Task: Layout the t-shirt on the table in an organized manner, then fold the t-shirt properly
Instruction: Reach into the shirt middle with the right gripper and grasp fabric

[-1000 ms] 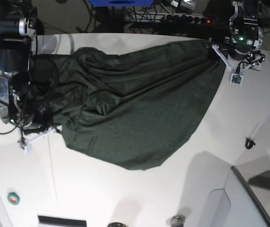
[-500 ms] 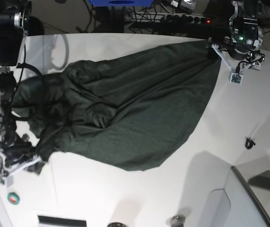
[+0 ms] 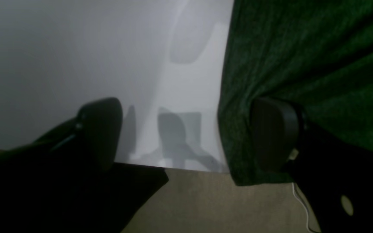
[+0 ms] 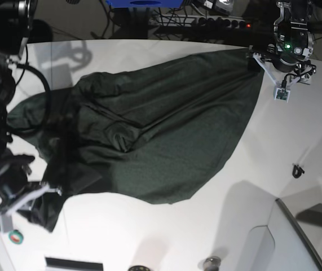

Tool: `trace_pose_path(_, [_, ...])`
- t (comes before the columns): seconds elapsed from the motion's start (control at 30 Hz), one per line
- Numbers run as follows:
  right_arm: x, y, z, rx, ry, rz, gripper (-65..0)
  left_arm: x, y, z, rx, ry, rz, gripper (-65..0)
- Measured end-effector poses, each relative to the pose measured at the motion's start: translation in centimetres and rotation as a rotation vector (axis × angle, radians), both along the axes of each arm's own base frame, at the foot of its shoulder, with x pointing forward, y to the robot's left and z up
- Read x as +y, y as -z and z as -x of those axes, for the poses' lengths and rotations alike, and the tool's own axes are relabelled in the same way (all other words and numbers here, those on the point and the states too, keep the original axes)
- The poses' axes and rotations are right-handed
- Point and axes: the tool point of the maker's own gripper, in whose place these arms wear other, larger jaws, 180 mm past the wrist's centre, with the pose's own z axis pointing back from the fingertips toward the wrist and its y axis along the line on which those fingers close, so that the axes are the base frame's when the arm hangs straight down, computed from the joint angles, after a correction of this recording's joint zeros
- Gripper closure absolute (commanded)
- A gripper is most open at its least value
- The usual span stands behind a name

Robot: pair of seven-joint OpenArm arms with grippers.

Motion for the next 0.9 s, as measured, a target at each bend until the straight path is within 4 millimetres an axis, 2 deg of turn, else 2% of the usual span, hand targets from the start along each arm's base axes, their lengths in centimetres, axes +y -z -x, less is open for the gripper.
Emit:
trace_pose_path(0.07, [2.0,2.5,1.7,0.06,-0.055,0.004,-0.3,0.0,0.0,0.0,0.0,0.0,-0.001,-59.9])
trace_pose_path(0.2, [7.9,9.6,6.8,0.261,-0.205,-0.051,-0.9,0.0,0.0,-0.1,-0.001,0.0,0.001,-59.9])
trace_pose_path(0.27, [10.1,13.2,9.1,0.378,-0.24,-0.09,-3.3,0.2,-0.1,-0.1,-0.001,0.001,-0.005,-59.9])
trace_pose_path(0.37, [11.6,16.9,11.7,0.49,-0.272,-0.099,-17.7,0.0,0.0,-0.1,-0.002,0.0,0.002,-59.9])
trace_pose_path(0.47, [12.0,18.0,13.0,0.531,-0.283,-0.102,-31.5,0.0,0.0,-0.1,-0.002,0.0,0.0,-59.9])
trace_pose_path(0.5, [11.9,17.7,12.7,0.521,-0.282,-0.097,-32.9,0.0,0.0,0.0,-0.001,0.0,0.0,-59.9])
trace_pose_path(0.57, [11.7,16.4,11.3,0.476,-0.281,-0.093,-31.4,0.0,0.0,0.0,0.0,0.001,-0.001,-59.9])
trace_pose_path(0.67, [8.8,14.6,7.6,0.4,-0.185,-0.108,-27.6,0.0,0.1,0.1,0.003,0.001,0.0,-59.9])
trace_pose_path(0.8, [5.7,15.2,3.9,0.41,-0.112,-0.09,-26.3,0.1,0.0,0.2,0.004,0.001,-0.005,-59.9])
trace_pose_path(0.9, [5.5,16.6,2.3,0.458,-0.096,-0.113,-26.0,0.0,0.1,0.2,0.004,0.002,-0.001,-59.9])
